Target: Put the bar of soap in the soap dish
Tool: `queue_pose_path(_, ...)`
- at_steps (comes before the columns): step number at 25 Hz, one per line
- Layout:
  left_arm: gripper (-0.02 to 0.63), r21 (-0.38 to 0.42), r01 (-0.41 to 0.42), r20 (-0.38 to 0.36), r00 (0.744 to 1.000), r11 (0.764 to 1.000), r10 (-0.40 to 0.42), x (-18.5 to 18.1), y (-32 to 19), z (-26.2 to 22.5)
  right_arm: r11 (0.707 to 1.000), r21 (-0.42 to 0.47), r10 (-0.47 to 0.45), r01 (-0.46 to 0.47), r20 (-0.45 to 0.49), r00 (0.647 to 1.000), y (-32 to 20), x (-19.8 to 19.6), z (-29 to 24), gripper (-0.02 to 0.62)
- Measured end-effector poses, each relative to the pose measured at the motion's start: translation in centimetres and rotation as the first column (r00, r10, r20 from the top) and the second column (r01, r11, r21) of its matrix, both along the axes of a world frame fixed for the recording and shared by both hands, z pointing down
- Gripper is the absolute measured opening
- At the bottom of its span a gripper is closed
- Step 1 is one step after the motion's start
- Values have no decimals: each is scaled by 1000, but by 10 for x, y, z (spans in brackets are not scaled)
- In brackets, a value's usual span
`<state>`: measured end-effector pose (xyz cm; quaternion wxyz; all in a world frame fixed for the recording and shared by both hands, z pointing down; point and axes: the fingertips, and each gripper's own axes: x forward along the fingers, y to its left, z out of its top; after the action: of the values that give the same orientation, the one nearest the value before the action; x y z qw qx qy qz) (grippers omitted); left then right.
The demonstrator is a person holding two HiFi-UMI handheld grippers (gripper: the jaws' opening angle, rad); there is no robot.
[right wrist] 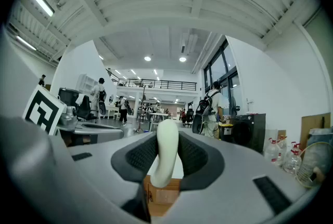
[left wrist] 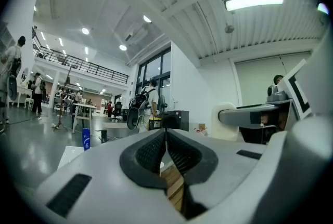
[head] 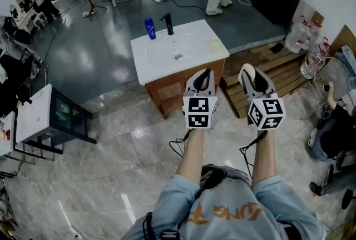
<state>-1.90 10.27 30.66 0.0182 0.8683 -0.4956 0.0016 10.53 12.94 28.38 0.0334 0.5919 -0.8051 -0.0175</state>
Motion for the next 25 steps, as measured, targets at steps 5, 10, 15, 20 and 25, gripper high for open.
queue_pose_path(5,31,-3,-20,-26,999,1000,20,-22,-6,5,999,5,39,-39,-4,999,-1,-20,5,135)
queue_pose_path(10,31,-8,-18,-68,998,1000,18,-44,-13,1,998,-11,62,-62,22,998,-9,-24,3,135)
queue_pose_path(15,31,-8,-4,-99,995,1000,4,-68,-27,-1,998,19,64,-65,25,998,-19,-35,-10,135)
queue_pose_path(20,31,-17,6,-140,990,1000,-8,-81,-45,0,998,27,60,-60,2,998,-31,-39,-14,135)
queue_pose_path(25,31,-10,-13,-178,984,1000,11,-78,-64,-2,997,47,57,-55,-34,998,-47,-35,-27,135)
